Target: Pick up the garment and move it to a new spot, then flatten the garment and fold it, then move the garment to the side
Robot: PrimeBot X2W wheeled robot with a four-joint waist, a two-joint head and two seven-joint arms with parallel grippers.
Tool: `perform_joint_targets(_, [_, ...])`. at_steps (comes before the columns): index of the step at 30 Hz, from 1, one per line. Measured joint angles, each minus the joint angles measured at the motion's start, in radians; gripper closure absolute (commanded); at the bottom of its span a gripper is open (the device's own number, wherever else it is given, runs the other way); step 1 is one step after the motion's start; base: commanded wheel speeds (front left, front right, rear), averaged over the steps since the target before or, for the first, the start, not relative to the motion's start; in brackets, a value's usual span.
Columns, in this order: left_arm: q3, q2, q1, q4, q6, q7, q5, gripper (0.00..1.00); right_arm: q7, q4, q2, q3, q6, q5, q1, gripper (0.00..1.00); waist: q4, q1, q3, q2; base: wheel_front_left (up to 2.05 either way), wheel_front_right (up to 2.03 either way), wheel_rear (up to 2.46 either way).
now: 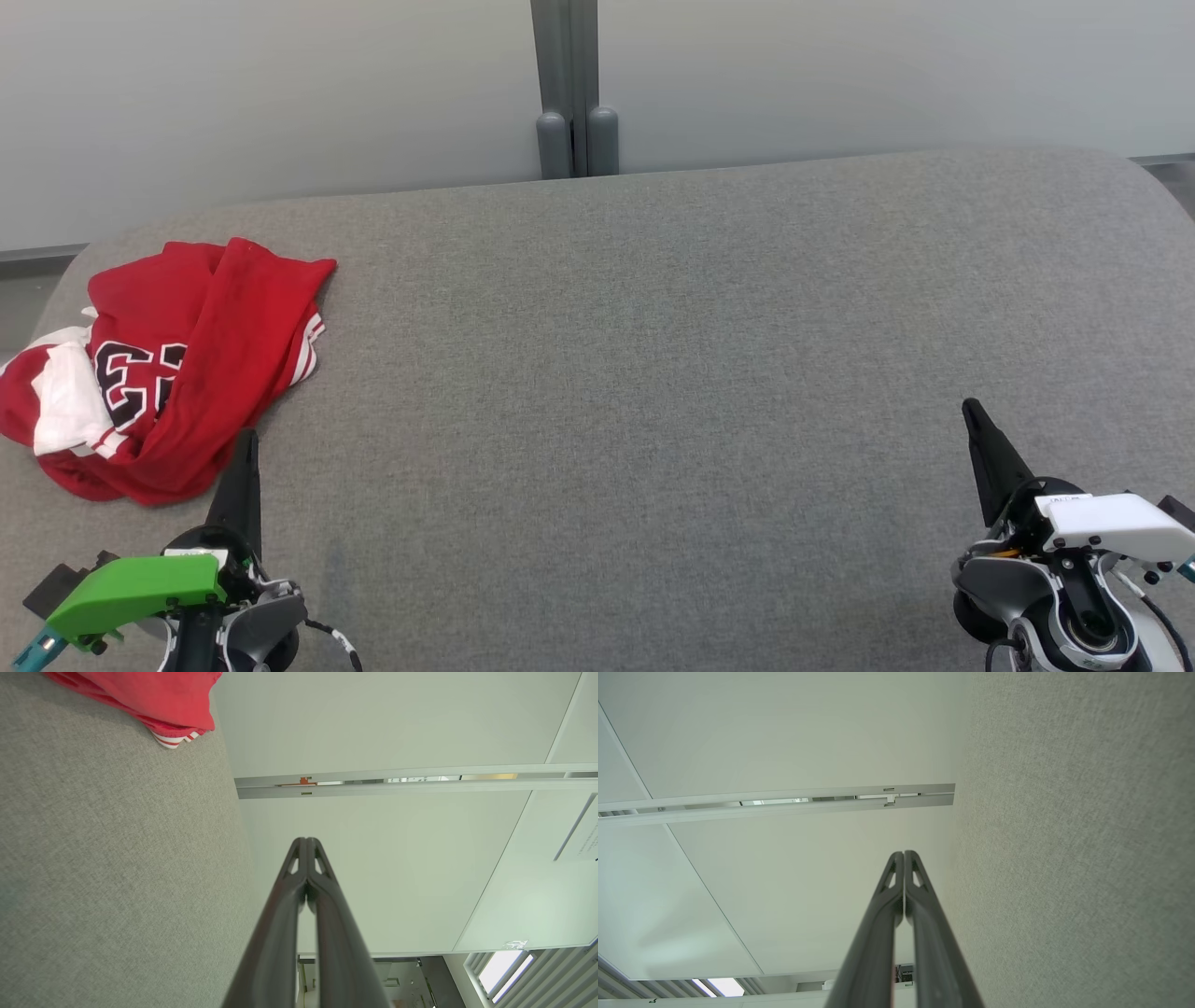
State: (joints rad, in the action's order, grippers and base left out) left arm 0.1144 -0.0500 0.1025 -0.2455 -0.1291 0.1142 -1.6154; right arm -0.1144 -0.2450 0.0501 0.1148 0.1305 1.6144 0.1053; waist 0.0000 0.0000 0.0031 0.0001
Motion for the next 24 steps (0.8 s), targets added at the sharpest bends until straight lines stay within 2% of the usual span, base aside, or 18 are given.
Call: perform_joint_targets(24, [0.0,0.0,0.0,0.0,0.0,0.0,0.0,1.0,0.0,0.0,0.0,0.0,0.0,0.0,0.0,1.0,0.0,0.0,0.0,0.0,0.0,0.0,0.0])
